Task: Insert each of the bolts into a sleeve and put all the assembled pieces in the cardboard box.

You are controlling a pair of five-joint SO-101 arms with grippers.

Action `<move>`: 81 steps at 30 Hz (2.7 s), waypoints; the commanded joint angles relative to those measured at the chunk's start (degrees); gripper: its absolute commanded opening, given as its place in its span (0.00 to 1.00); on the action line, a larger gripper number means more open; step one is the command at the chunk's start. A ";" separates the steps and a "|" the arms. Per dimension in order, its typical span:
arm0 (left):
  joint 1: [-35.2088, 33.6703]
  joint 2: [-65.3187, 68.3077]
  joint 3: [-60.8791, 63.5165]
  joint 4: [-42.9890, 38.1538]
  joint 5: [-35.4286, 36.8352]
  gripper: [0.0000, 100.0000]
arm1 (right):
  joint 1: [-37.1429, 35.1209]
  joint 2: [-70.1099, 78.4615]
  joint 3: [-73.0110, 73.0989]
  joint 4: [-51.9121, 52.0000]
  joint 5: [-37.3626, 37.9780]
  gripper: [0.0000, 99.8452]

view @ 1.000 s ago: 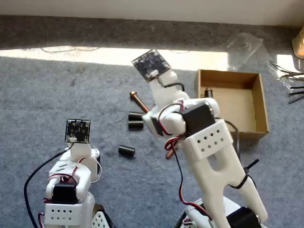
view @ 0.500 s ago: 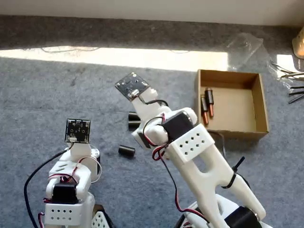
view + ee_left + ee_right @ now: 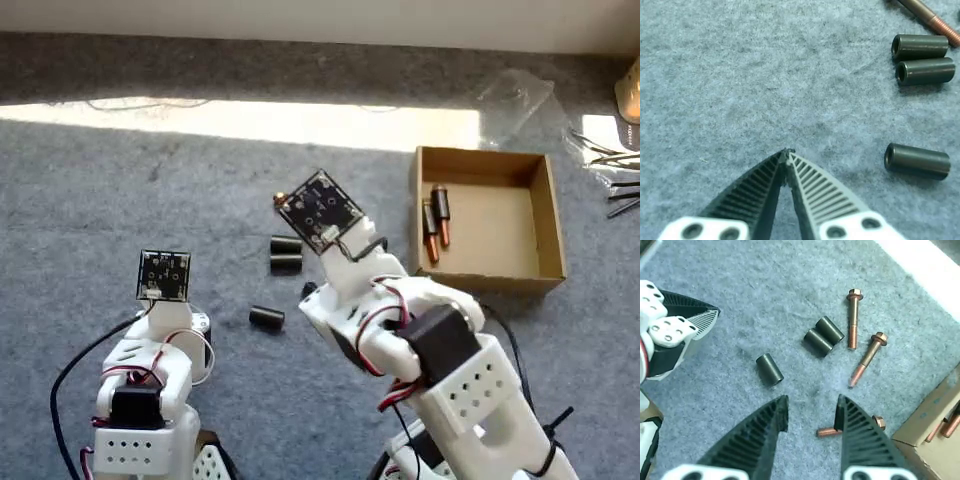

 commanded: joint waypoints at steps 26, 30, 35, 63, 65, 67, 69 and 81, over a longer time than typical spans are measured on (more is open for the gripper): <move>-5.23 -0.13 1.10 -0.26 -0.35 0.01 | -8.31 -14.55 31.96 -23.69 15.38 0.14; -5.23 -0.13 1.10 -0.26 -0.35 0.01 | -8.66 -8.40 29.05 -23.52 15.30 0.14; -5.23 -0.13 1.10 -0.26 -0.35 0.01 | -8.66 3.47 22.55 -23.78 15.56 0.14; -5.32 -0.13 1.01 -0.35 -0.35 0.01 | -9.36 48.48 0.13 -28.70 25.67 0.14; -5.32 -0.13 1.01 -0.35 -0.35 0.01 | -10.33 49.80 -0.48 -28.70 25.67 0.14; -5.32 -0.13 1.01 -1.49 -0.35 0.01 | -11.30 51.12 -0.92 -28.70 25.67 0.14; -5.32 -0.13 1.10 -1.67 -0.35 0.01 | -12.35 52.26 -1.63 -28.79 25.67 0.14; -5.32 -0.13 1.10 -1.67 -0.35 0.01 | -12.62 58.95 -5.49 -28.79 25.93 0.05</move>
